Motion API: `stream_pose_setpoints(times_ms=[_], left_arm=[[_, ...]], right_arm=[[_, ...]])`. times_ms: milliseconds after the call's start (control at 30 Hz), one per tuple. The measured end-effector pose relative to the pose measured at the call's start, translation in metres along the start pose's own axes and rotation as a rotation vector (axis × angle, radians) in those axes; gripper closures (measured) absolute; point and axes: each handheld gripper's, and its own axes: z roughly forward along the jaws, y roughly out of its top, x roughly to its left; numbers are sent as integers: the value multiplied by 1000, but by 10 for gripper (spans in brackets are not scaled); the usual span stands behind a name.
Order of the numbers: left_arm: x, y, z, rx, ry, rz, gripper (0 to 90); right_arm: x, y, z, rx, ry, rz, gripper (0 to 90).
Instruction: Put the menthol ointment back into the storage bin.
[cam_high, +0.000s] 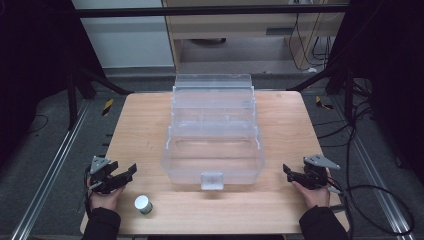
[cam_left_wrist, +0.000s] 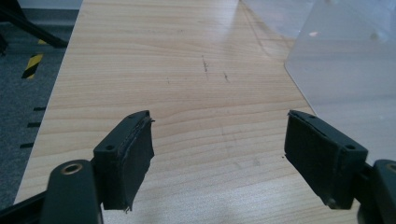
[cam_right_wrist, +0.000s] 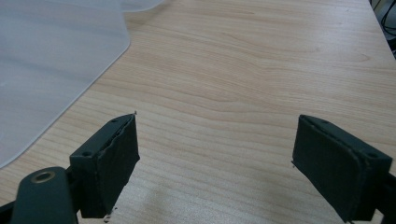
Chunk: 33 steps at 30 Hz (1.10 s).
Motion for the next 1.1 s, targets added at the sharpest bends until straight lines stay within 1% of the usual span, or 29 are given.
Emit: stream_pose_setpoints(times_ms=[33, 100, 167, 200, 233, 267, 300, 333, 367, 400, 433, 467, 500, 533, 600, 633, 667, 700, 733, 767, 833, 900, 933, 967, 1000, 1033, 1067, 1100], left_arm=[[0, 1, -1, -6, -6, 3, 235], [1, 3, -4, -13, -24, 11, 237], [1, 5, -6, -21, -36, 22, 237], [1, 6, -7, -18, -51, 29, 238], [1, 6, -7, -18, -51, 29, 237], [2, 8, -9, -18, -77, 40, 237], [2, 9, -10, -14, -94, 47, 237], [2, 10, -10, -12, -105, 59, 237], [2, 10, -10, -12, -105, 59, 237], [1, 13, -11, -2, -125, 80, 235], [1, 13, -11, -2, -125, 80, 233], [2, 15, -13, 9, -142, 100, 233], [2, 15, -13, 9, -142, 100, 233], [2, 16, -15, 18, -160, 108, 233], [2, 17, -17, 15, -166, 127, 232], [2, 17, -17, 15, -166, 127, 232], [2, 18, -18, 17, -177, 134, 228], [2, 19, -19, 20, -188, 143, 228], [0, 21, -24, 17, -201, 167, 226], [0, 22, -26, 20, -212, 177, 225], [-1, 22, -30, 27, -223, 203, 224], [0, 22, -32, 34, -228, 210, 223], [1, 22, -35, 49, -240, 228, 223], [1, 22, -35, 49, -240, 228, 221], [2, 22, -38, 64, -250, 256, 219], [2, 22, -40, 69, -257, 269, 219], [2, 23, -42, 78, -267, 281, 219], [2, 23, -42, 78, -267, 281, 219]], right_arm=[[-1, 0, 0, -1, -2, -5, 145], [-1, 0, -1, -12, -3, -1, 145], [-1, 0, -1, -12, 2, 6, 140], [-1, 0, -1, -9, 4, 6, 138], [-1, 0, -1, -9, 1, 7, 135], [-1, 0, -1, -9, 0, 6, 132], [-1, 0, -1, -11, -1, 8, 132], [-1, 0, -1, -11, -1, 7, 132], [-1, 0, -1, -11, -1, 7, 132], [-1, 0, 0, -8, -4, 4, 125], [-1, 0, 0, -2, 0, 11, 120], [-1, 0, 0, -2, -3, 14, 120], [-1, 0, 0, -2, -3, 14, 120], [-1, 0, 0, 1, -1, 10, 116], [-1, 0, 0, 6, -2, 12, 116], [-1, 0, 0, 6, -2, 12, 116], [-1, 0, 2, 19, -6, 6, 111], [-1, 0, 2, 19, -6, 6, 111], [0, 0, 2, 23, -17, -8, 110], [0, 0, 2, 26, -15, -9, 109], [0, 0, 2, 27, -14, -10, 107], [0, 0, 2, 29, -15, -9, 105], [0, 0, 2, 29, -14, -12, 102], [0, 0, 2, 29, -14, -12, 102], [0, 0, 2, 31, -13, -13, 99], [0, 0, 2, 32, -11, -9, 99], [0, 0, 2, 32, -10, -10, 98], [0, 0, 2, 33, -9, -10, 96]])
